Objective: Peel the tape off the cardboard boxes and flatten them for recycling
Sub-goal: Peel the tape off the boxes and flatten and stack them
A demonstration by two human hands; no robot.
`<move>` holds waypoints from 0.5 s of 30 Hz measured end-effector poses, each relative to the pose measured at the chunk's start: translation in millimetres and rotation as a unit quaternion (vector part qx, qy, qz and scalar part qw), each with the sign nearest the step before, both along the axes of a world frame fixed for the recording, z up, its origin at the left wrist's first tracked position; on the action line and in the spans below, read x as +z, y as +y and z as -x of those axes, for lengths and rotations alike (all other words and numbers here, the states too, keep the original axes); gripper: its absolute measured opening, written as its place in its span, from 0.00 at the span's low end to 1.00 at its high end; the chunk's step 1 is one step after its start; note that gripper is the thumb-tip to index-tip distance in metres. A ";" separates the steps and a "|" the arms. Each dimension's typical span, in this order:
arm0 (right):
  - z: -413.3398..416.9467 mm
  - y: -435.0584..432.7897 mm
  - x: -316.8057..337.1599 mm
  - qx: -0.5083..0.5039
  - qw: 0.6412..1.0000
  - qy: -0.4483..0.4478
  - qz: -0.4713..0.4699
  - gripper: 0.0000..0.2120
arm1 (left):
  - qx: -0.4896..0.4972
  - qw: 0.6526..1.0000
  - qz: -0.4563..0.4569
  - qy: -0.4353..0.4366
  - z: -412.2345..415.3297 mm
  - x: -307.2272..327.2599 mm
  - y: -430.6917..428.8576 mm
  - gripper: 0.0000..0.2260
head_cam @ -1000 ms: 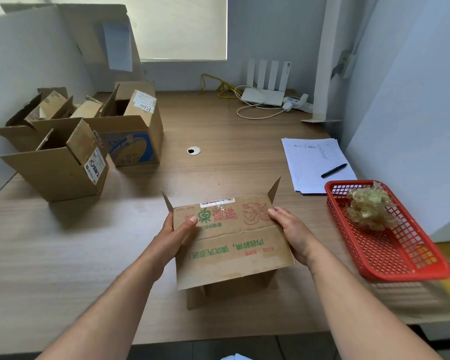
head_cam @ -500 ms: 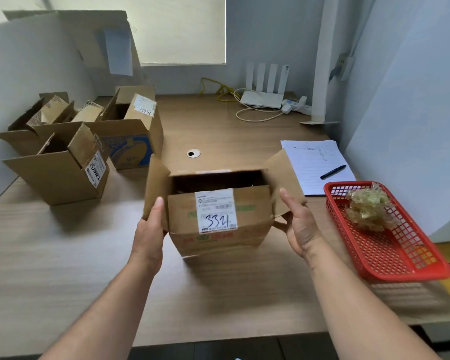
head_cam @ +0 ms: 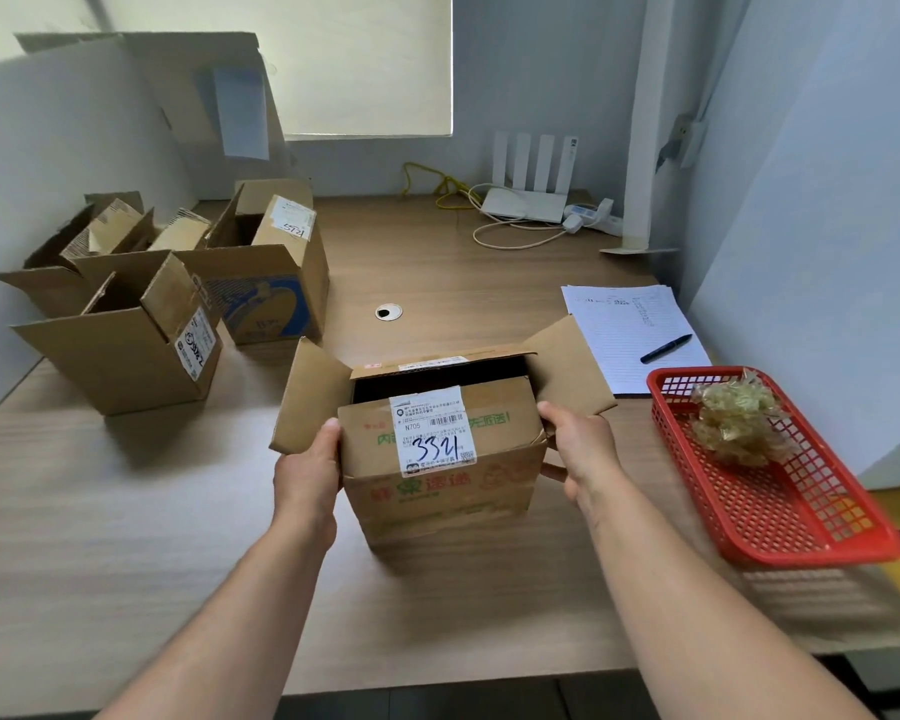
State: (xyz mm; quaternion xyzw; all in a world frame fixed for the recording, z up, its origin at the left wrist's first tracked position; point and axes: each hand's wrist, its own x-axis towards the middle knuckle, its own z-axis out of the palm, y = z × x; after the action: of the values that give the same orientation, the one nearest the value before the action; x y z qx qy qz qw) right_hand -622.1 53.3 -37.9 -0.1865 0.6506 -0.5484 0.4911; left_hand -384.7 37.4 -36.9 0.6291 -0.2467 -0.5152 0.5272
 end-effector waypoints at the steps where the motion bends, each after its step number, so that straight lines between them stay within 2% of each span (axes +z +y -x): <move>1: 0.1 -0.2 1.5 0.004 1.000 -0.009 -0.013 0.04 | -0.004 1.000 -0.006 0.003 0.4 1.1 -0.2 0.11; 5: 5.1 -2.4 3.2 0.014 0.996 -0.071 -0.049 0.09 | 0.029 0.998 -0.026 0.059 -1.0 4.8 -0.8 0.11; 10: 6.5 -2.0 3.8 0.034 0.993 -0.095 -0.066 0.10 | 0.047 0.996 -0.045 0.064 -1.3 2.7 -2.3 0.08; 12: 9.5 -0.4 6.5 0.056 0.986 -0.145 -0.067 0.10 | 0.017 0.996 -0.041 0.078 -2.3 3.7 -1.6 0.07; 15: 16.4 2.9 4.5 0.072 0.976 -0.203 -0.040 0.05 | -0.079 0.987 -0.012 0.139 -8.8 6.9 -0.4 0.04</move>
State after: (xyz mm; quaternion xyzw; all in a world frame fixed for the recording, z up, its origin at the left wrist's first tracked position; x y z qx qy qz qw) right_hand -638.6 56.2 -33.4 -0.0980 0.5441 -0.5111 0.6581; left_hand -375.8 37.0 -29.9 0.5359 -0.2135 -0.6409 0.5064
